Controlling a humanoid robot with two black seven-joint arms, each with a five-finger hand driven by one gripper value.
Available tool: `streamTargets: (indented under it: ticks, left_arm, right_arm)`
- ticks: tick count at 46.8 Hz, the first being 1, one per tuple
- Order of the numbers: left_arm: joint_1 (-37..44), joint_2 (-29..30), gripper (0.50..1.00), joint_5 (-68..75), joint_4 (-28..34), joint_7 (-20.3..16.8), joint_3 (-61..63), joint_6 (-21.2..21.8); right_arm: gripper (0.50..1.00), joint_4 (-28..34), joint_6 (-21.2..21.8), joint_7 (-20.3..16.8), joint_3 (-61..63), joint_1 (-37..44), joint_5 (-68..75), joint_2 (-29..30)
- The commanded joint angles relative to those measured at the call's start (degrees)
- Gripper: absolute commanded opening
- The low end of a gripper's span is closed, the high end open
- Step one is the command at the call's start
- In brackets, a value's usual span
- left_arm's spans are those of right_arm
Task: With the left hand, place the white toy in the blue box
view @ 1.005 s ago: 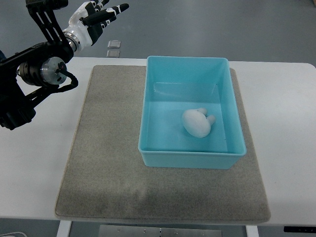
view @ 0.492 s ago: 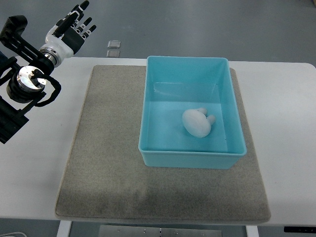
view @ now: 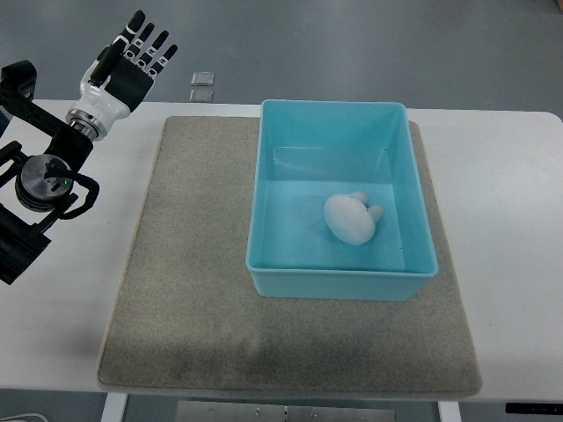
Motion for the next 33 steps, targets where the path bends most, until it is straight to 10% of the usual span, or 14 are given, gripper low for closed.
streamTargets:
  ticks: [1,33]
  left_arm:
    - [0.1,-0.1,0.996,0.1,0.8,0.0,0.1,-0.3]
    - [0.0,-0.1,0.996,1.4,5.1,0.0,4.2,2.6]
  right_arm:
    - [0.936,0.0,0.0,0.0,0.0,0.0,0.0,0.0]
    - [0.936,0.4,0.3,0.0,-0.3,0.0,-0.6,0.0]
